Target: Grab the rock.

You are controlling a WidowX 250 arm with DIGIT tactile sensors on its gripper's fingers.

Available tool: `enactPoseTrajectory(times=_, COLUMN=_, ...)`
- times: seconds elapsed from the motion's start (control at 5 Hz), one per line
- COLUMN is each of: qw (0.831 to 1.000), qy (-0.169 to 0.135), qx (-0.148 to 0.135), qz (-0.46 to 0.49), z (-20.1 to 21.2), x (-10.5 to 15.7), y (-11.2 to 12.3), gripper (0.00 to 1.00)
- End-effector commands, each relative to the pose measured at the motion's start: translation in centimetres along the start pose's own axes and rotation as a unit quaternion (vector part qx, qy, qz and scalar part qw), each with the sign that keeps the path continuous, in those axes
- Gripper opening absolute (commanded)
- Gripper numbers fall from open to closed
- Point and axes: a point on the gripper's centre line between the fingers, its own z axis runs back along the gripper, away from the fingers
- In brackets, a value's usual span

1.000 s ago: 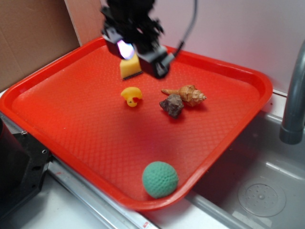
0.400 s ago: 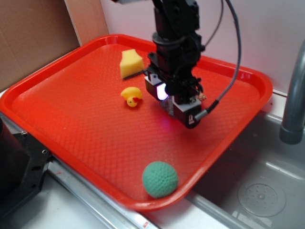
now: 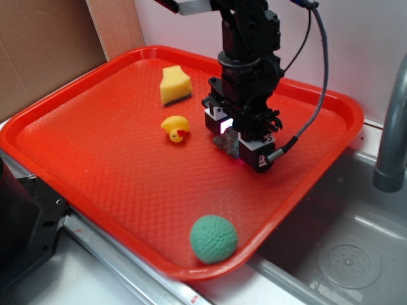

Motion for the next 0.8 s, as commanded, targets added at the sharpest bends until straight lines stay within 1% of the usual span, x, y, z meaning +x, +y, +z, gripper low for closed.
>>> enactPoseTrajectory(times=0.0, qw=0.998, qy=-0.034, qx=0.005, qz=0.044, z=6.4, x=-2.3, y=4.3, gripper=0.00)
enactPoseTrajectory(times=0.2, qw=0.996, qy=-0.037, qx=0.010, qz=0.086, z=10.5, x=-5.5, y=6.6, gripper=0.00)
enactPoseTrajectory(times=0.4, qw=0.996, qy=-0.025, qx=-0.012, qz=0.090, z=12.0, x=-7.6, y=8.9, gripper=0.00)
enactPoseTrajectory(times=0.6, qw=0.992, qy=-0.025, qx=-0.020, qz=0.120, z=12.8, x=-9.5, y=10.9, gripper=0.00)
